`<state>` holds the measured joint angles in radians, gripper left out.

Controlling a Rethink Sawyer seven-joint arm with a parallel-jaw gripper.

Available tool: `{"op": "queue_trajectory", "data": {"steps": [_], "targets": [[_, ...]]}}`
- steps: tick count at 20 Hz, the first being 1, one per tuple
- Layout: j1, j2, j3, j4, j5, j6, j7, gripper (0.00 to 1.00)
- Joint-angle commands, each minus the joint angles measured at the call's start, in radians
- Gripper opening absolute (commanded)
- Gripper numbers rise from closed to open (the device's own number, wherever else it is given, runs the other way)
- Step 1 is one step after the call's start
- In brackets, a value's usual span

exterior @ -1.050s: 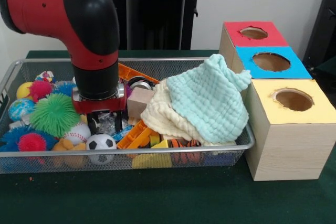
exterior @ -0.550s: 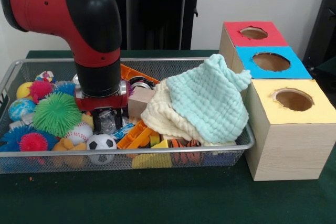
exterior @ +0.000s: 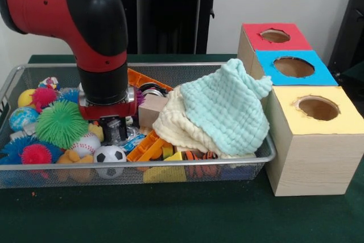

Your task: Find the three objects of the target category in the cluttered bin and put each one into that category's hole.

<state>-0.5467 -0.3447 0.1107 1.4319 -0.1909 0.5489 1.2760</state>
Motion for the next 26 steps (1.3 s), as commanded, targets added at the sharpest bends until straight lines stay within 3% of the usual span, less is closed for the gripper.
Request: {"op": "queue_trajectory", "data": {"steps": [1,26], "targets": [[-0.013,0.15,0.091,0.147,-0.033,-0.033,0.06,0.0],[0.038,-0.134,0.058,0.246,0.034,0.238,0.066,0.0]]}}
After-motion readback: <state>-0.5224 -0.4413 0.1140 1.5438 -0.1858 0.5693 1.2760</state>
